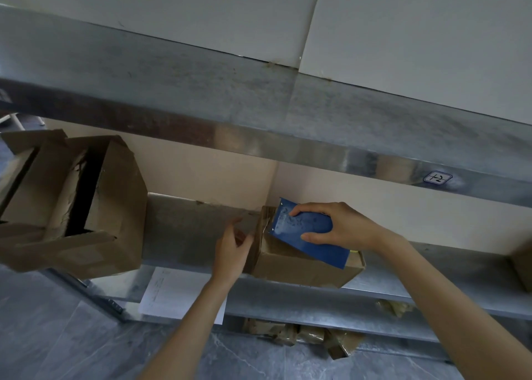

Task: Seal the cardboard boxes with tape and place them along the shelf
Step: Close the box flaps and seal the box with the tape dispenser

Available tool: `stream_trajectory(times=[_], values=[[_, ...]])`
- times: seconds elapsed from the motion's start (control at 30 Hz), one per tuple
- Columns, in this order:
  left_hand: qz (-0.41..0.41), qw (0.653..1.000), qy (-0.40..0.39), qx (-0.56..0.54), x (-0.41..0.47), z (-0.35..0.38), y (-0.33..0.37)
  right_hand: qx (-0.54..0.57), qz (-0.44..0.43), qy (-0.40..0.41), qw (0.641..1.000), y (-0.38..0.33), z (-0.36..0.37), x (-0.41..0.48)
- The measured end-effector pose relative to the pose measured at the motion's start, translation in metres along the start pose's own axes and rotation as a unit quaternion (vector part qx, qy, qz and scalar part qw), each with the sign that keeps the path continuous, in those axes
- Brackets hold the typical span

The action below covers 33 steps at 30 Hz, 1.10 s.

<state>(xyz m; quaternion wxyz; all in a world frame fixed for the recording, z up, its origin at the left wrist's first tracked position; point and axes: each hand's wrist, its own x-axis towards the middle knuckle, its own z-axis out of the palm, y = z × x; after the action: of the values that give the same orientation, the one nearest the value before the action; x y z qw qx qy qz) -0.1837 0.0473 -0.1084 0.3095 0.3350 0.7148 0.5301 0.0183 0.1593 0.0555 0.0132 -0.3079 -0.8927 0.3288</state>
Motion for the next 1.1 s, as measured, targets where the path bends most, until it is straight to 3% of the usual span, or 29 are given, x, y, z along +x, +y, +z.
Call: stream_trajectory(times=[0.2,0.77,0.93,1.1], values=[[0.066,0.997,0.004,0.026,0.006,0.006,0.009,-0.002,-0.002,0.008,1.0,0.002,0.001,-0.004],[0.062,0.993,0.044,0.085,0.0,0.012,-0.001,0.002,0.001,0.01,1.0,0.005,0.002,-0.006],[0.111,0.989,0.063,0.08,0.008,0.012,0.014,0.004,-0.002,0.014,1.0,0.006,0.004,-0.007],[0.057,0.992,0.042,0.105,0.0,0.013,-0.003,0.005,-0.004,0.018,1.0,0.007,0.004,-0.008]])
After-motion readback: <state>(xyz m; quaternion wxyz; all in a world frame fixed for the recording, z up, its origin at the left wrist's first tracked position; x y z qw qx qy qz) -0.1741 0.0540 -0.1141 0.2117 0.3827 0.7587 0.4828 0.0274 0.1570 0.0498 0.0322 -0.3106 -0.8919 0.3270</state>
